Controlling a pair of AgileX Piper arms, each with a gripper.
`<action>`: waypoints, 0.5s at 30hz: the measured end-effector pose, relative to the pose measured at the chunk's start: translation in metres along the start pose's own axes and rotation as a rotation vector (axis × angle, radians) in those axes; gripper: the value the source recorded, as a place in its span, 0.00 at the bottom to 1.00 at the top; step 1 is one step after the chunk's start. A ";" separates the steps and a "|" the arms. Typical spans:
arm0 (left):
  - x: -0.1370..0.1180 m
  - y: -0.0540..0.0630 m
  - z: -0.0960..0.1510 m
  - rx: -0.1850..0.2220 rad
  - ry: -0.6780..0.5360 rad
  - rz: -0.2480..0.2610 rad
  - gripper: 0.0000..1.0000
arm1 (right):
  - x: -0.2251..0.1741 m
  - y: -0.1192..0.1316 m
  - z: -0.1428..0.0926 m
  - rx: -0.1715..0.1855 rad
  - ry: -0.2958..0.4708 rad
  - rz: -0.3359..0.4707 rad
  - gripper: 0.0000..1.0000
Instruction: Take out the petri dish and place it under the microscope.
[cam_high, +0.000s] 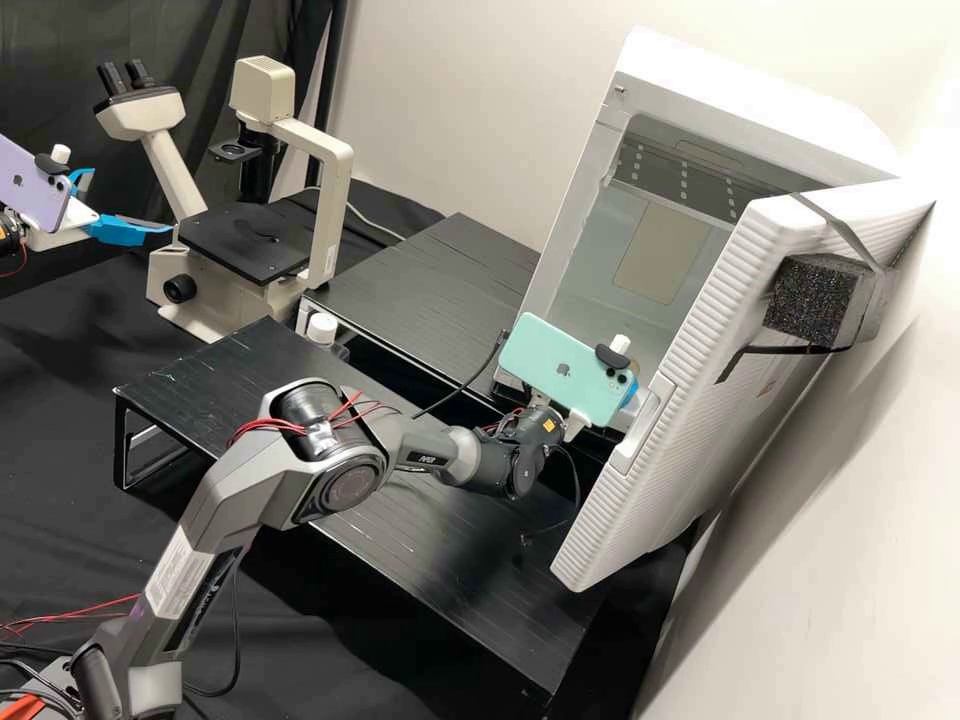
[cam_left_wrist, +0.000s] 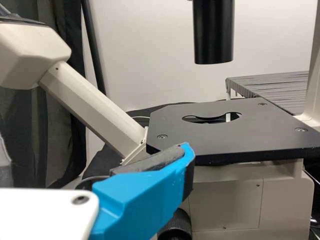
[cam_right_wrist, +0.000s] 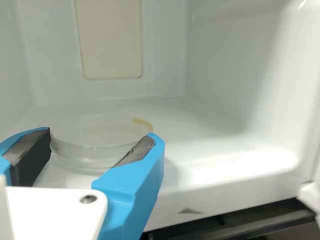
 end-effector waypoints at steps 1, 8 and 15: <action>0.000 0.000 0.000 0.000 0.000 0.000 1.00 | 0.000 0.000 0.000 0.000 0.000 0.000 0.00; 0.000 0.000 0.000 0.000 0.000 0.000 1.00 | 0.000 0.000 0.000 0.002 0.000 0.001 0.00; 0.000 0.000 0.000 0.000 0.000 0.000 1.00 | 0.004 0.004 0.002 -0.004 -0.008 0.010 0.00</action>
